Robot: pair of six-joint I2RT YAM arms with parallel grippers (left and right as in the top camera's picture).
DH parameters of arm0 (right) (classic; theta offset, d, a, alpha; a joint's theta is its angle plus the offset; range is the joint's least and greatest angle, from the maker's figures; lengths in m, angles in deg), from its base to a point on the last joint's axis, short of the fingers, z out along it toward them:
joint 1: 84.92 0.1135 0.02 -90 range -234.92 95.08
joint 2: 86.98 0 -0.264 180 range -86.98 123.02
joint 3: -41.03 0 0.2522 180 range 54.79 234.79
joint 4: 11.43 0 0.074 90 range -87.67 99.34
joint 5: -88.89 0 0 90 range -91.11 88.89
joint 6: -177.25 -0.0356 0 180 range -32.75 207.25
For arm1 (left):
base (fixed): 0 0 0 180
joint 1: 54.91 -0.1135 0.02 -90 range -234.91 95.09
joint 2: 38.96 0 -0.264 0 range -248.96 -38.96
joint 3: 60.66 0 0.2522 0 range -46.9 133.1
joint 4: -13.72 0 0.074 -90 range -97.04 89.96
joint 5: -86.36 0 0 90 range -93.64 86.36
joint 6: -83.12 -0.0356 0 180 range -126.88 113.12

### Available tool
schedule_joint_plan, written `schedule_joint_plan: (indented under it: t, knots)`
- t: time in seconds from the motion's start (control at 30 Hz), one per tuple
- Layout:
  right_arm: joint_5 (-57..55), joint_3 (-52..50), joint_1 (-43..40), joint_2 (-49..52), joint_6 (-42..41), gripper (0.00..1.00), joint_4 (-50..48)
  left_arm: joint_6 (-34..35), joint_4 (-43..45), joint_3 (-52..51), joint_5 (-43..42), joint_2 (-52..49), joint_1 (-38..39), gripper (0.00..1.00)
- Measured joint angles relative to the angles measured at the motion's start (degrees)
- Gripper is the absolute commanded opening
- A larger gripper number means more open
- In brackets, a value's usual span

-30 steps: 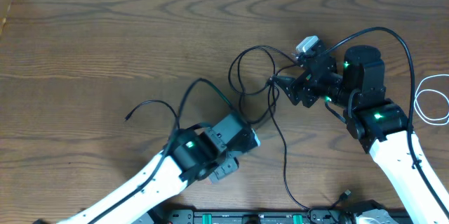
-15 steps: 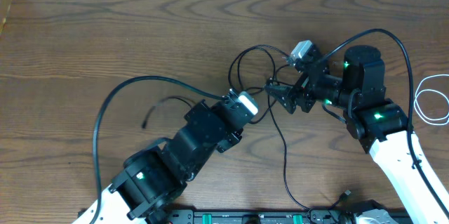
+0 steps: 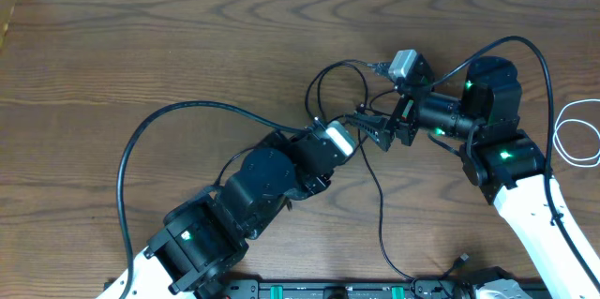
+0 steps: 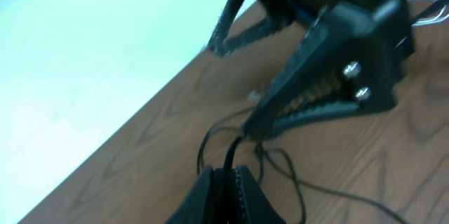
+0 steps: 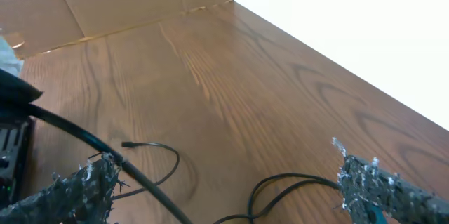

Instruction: Untangle cables

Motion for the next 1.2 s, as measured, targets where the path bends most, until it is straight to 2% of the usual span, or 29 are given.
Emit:
schedule_joint_plan:
  t: [0.2, 0.47, 0.57, 0.67, 0.7, 0.73, 0.77, 0.8, 0.83, 1.0, 1.2]
  knots:
    - [2.3, 0.0, 2.4, 0.0, 0.2, 0.99, -0.3, -0.7, 3.5, 0.0, -1.4, 0.0, 0.0, 0.08]
    - [6.0, 0.0, 5.3, 0.0, 2.8, 0.99, 0.1, -2.7, 3.4, 0.0, 0.1, 0.0, 0.0, 0.07]
    - [3.4, 0.0, 5.3, 0.0, 3.1, 0.99, 1.7, -2.9, 0.0, 0.0, 2.3, 0.0, 0.0, 0.08]
    - [-2.3, 0.0, 5.3, 0.0, 2.3, 0.99, 3.7, -3.0, -8.7, 0.1, 3.2, 0.0, 0.0, 0.07]
    - [-4.1, 0.0, 5.3, 0.0, 2.0, 0.99, 4.1, -3.0, -11.4, 0.1, 3.2, 0.0, 0.0, 0.24]
    - [-6.1, 0.0, 5.2, 0.0, 1.5, 0.99, 4.5, -3.1, -14.7, 0.1, 2.8, -0.1, 0.0, 0.51]
    - [-8.5, 0.0, 5.0, 0.0, 0.8, 0.99, 4.9, -3.2, -18.1, 0.1, 1.7, -0.2, 0.0, 0.72]
    - [-10.3, 0.0, 4.9, 0.0, 0.2, 0.99, 5.3, -3.3, -20.7, 0.1, 0.4, -0.4, 0.0, 0.84]
    - [-12.5, 0.0, 4.7, 0.0, -0.6, 0.99, 5.5, -3.3, -23.1, 0.1, -1.4, -0.7, 0.0, 0.89]
    - [-21.7, 0.0, 2.8, 0.0, -5.3, 0.99, 6.0, -3.1, -30.1, 0.1, -12.9, -4.3, 0.0, 0.9]
    - [-26.0, 0.0, -0.4, 0.0, -9.1, 0.99, 6.8, -3.1, -30.2, 0.1, -22.6, -12.4, 0.0, 0.91]
